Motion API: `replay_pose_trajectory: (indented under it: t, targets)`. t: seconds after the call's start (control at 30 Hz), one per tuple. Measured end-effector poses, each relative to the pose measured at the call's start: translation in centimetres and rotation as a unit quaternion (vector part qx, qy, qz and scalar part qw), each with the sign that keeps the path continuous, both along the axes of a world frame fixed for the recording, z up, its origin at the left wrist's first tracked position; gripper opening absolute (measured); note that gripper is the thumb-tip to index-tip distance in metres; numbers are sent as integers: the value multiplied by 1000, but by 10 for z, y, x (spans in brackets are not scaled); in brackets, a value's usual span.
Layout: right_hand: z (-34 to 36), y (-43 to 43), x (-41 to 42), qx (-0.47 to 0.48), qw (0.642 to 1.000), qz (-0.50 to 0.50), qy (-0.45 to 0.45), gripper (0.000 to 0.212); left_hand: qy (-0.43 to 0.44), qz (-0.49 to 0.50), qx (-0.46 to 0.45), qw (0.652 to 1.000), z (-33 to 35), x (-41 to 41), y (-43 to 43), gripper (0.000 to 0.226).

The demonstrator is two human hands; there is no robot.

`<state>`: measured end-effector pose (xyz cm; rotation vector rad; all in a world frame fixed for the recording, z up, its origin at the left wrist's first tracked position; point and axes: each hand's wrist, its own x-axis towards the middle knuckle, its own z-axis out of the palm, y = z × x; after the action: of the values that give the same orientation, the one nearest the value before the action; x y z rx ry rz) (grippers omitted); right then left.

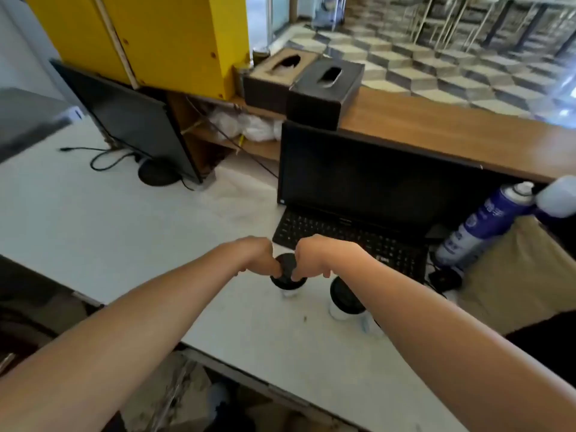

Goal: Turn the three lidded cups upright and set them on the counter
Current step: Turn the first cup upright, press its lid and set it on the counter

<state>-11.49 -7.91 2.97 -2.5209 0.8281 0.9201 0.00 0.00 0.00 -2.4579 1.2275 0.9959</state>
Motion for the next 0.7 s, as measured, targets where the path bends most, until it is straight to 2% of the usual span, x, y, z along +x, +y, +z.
replay_pose_trajectory:
  t: [0.17,0.33,0.43,0.57,0.7]
  targets:
    - [-36,12,-12,-15,999,-43,19,43,47,-28,41,998,-53,-6,27,53]
    - [-63,17,-20,-19,993,-116,-8,28,74,-39,42,996,-105,16,49,58]
    - [-72,22,-17,6,980,-196,-23,36,95,-36,22,995,-129,30,61,53]
    - [-81,25,-11,56,942,-330,-30,50,147,-1,-22,989,-155,38,74,54]
    - [-86,29,-1,66,912,-401,-45,69,212,27,-63,975,-177,41,71,60]
